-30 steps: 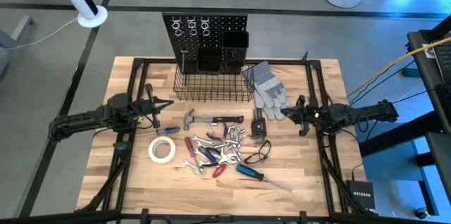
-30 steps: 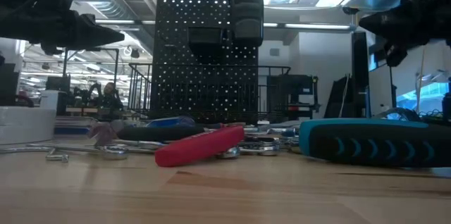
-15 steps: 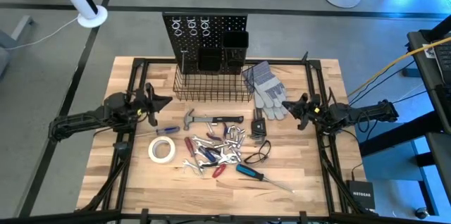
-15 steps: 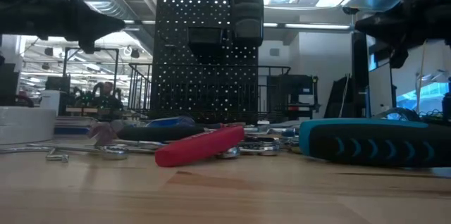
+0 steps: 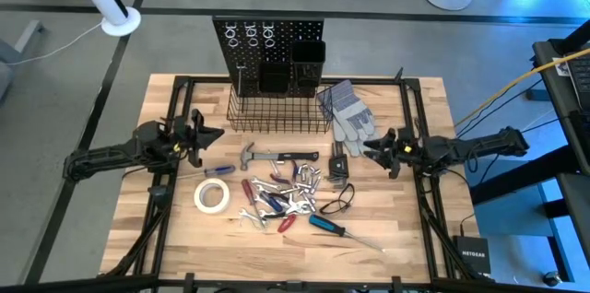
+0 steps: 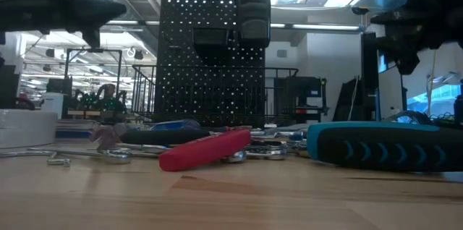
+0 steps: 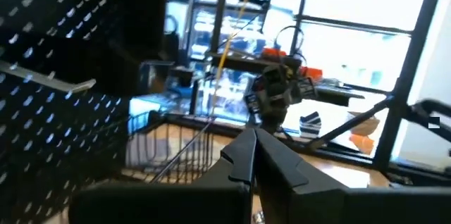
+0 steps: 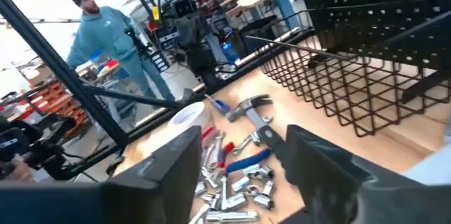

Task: Hang tools onto peg board
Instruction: Put the allen keys into the wire basket on the peg board

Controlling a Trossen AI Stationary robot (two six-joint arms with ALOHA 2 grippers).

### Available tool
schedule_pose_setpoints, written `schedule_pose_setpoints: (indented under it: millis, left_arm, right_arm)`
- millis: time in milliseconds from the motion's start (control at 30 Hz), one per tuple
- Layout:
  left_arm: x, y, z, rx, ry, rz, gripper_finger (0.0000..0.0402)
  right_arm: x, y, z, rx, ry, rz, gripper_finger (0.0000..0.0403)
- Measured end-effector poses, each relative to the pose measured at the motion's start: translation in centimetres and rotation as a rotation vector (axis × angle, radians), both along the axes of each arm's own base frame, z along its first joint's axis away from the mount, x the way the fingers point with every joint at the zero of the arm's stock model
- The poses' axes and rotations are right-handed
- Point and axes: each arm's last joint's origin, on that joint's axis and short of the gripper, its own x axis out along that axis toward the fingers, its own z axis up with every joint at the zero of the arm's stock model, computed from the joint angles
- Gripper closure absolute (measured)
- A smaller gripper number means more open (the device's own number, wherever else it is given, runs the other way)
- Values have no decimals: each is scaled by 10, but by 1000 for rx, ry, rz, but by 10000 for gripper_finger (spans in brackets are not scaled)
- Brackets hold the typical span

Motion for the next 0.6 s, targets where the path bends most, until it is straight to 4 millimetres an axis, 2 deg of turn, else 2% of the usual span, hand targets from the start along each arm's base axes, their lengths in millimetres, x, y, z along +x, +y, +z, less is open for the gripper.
schedule_pose_setpoints:
  millis: [100, 267, 433, 600]
  left_arm:
    - [4, -4, 0, 31, 12, -36, 400]
    - [15, -9, 5, 18, 94, -61, 400]
    - [35, -19, 29, 70, 184, -94, 400]
    - [69, -33, 54, 128, 305, -152, 401]
  right_arm:
    - [8, 2, 8, -5, 67, 5, 169]
    - [29, 8, 23, -37, 221, 44, 167]
    - [52, 14, 34, -155, 412, 93, 166]
    - [69, 18, 38, -207, 494, 110, 166]
